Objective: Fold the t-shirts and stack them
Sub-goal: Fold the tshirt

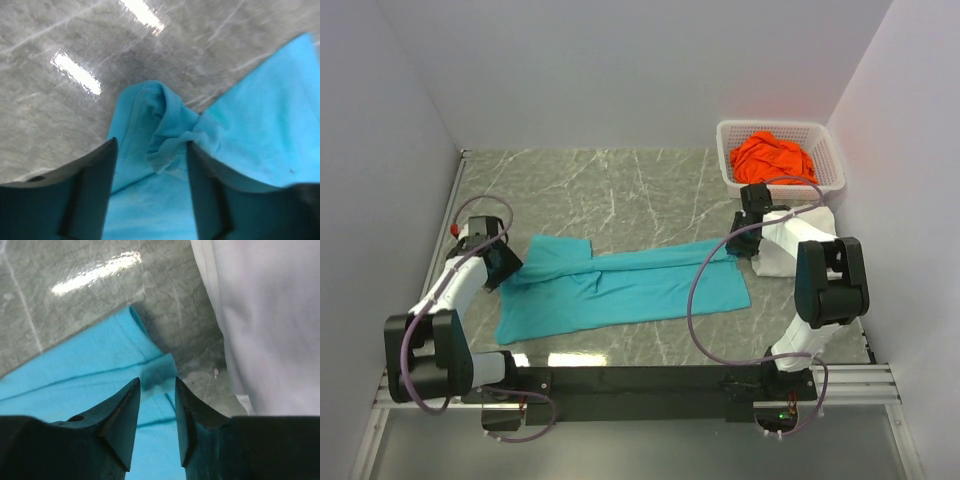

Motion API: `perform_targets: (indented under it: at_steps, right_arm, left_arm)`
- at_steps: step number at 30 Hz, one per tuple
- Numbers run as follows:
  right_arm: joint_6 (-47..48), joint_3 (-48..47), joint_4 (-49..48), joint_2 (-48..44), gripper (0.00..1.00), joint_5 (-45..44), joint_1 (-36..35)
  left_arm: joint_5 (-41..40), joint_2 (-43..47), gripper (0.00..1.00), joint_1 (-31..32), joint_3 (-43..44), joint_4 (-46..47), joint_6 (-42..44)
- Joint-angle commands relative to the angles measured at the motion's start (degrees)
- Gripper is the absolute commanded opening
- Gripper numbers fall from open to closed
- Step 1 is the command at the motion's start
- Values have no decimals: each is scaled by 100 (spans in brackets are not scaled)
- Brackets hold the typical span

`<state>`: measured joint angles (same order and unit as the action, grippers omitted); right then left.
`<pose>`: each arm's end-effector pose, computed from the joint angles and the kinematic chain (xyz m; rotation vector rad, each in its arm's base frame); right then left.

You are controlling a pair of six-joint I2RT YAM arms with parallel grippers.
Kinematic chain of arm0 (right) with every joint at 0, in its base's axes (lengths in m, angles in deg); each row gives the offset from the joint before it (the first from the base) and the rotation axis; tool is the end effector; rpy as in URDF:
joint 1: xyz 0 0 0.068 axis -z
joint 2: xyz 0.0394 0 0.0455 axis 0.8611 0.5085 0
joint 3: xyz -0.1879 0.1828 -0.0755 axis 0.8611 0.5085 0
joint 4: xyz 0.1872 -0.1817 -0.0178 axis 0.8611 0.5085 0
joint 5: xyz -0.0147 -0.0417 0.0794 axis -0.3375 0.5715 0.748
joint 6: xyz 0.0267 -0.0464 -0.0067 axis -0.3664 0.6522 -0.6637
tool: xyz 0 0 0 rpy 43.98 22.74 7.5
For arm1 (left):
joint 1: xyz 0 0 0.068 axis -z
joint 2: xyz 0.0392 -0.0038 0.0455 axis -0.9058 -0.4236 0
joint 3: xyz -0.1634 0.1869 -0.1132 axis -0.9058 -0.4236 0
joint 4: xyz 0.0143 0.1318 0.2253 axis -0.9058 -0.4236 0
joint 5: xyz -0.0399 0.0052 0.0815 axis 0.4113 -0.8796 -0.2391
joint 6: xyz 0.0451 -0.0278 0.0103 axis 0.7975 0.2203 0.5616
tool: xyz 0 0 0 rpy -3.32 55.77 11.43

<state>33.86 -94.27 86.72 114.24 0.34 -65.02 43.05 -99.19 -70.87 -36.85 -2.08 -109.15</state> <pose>0.3300 0.0319 0.1731 0.4424 2.6794 0.1407 0.2335 0.0314 0.1874 -1.0444 2.3994 0.0739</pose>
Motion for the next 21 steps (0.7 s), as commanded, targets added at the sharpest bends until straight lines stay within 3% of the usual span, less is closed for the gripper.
perform_targets:
  at_steps: [1, 2, 4, 8, 12, 21]
  right_arm:
    - [13, -97, 150, -655, 42, -118, -48]
    - [-5, -88, 158, -753, 46, -109, -118]
    - [-5, -88, 123, -990, 48, -74, -215]
    - [-40, -140, -61, -1202, 54, 40, -548]
    - [74, -438, -359, -1071, 54, 365, -1267]
    - [-92, -1834, -1054, 467, 52, 1156, -2455]
  left_arm:
    - [176, 576, 69, -22, 86, -6, 66]
    - [230, 769, 78, -13, 139, 21, 110]
    - [378, 867, 84, -13, 226, 152, 330]
    - [538, 509, 86, 101, 814, 188, 620]
    - [643, -168, 82, 233, 1211, 407, 918]
    - [511, -1751, 70, 549, 1993, 750, 1209]
